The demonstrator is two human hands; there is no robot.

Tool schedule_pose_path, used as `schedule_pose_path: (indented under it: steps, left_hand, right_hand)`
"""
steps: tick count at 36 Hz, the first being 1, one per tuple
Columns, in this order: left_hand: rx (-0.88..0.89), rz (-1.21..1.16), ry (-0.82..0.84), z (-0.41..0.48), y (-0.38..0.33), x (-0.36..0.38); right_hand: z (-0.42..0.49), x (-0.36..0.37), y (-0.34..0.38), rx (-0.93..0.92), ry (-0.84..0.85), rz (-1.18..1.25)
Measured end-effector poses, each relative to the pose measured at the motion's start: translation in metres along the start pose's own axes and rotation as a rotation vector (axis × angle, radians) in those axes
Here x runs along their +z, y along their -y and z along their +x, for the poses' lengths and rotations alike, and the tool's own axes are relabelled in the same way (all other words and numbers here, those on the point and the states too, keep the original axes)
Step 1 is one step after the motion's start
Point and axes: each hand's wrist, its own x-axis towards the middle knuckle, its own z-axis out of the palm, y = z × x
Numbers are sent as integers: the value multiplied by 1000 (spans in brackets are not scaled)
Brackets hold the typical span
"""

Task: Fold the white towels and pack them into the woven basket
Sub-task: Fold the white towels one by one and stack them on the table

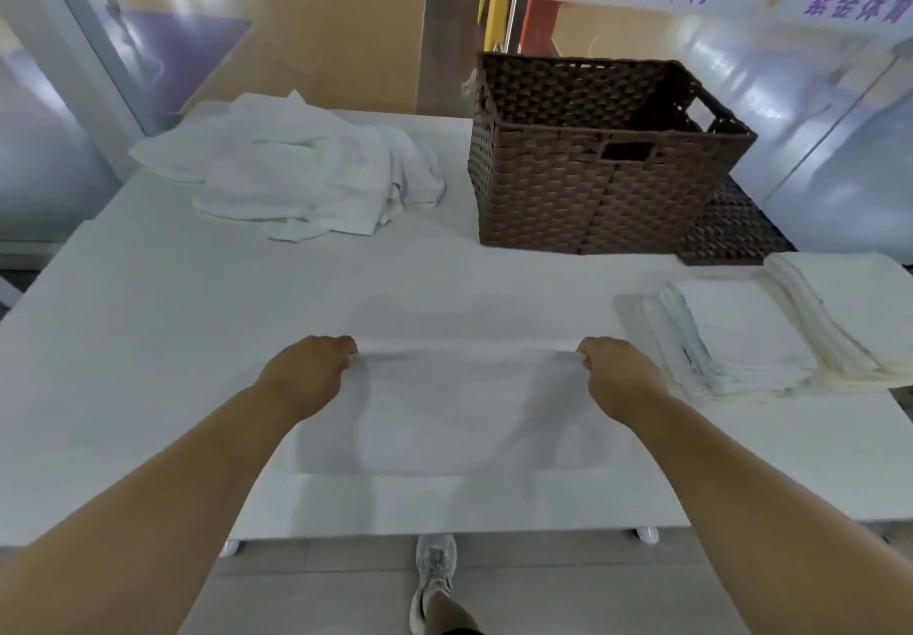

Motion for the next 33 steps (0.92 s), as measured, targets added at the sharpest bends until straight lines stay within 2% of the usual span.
schedule_pose_path:
  steps: [7, 15, 20, 26, 33]
  left_hand:
    - [-90, -52, 110, 47, -1, 32]
    - [-8, -53, 127, 63, -2, 57]
    - [-118, -128, 119, 78, -1, 49]
    - [-133, -72, 156, 98, 3, 40]
    - [-132, 1, 173, 110, -1, 45]
  right_hand:
    - [53, 27, -1, 11, 146, -17]
    - [89, 49, -6, -87, 291, -6]
    - [107, 45, -15, -86, 318, 15]
    - [125, 41, -14, -53, 320, 34]
    - [135, 47, -4, -58, 275, -80]
